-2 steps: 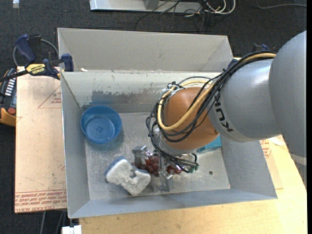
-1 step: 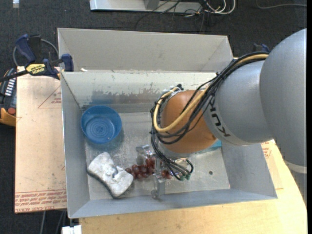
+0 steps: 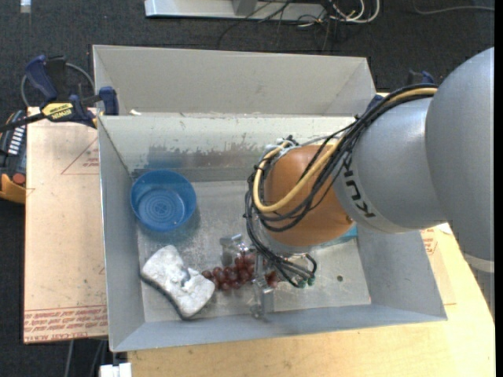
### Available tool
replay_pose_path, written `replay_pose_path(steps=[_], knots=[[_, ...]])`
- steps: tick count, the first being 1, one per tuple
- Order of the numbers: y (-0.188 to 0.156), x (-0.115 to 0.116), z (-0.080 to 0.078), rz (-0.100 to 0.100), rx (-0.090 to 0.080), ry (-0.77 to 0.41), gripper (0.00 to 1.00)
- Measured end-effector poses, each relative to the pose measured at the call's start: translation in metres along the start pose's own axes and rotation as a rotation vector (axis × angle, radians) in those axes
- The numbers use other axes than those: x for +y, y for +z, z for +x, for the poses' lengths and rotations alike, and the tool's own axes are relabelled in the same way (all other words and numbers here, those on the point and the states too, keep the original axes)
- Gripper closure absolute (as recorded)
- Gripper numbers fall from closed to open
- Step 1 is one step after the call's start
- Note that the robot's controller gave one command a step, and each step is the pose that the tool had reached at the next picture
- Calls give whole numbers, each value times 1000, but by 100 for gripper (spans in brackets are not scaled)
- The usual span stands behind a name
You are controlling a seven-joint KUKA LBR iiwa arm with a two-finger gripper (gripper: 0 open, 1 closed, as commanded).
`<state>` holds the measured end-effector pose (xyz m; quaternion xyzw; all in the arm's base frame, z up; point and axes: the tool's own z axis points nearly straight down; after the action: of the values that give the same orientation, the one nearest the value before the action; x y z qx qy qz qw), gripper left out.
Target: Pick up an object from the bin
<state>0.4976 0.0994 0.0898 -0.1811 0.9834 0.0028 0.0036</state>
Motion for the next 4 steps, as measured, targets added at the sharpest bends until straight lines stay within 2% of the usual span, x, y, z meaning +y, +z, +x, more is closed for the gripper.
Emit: replay_pose_path(steps=[1, 2, 3, 4], knots=[[-56, 0, 3, -2, 1, 60, 0], [-47, 0, 6, -1, 0, 226, 0], [-41, -2, 9, -2, -3, 33, 0], [-43, -7, 13, -2, -1, 234, 0]])
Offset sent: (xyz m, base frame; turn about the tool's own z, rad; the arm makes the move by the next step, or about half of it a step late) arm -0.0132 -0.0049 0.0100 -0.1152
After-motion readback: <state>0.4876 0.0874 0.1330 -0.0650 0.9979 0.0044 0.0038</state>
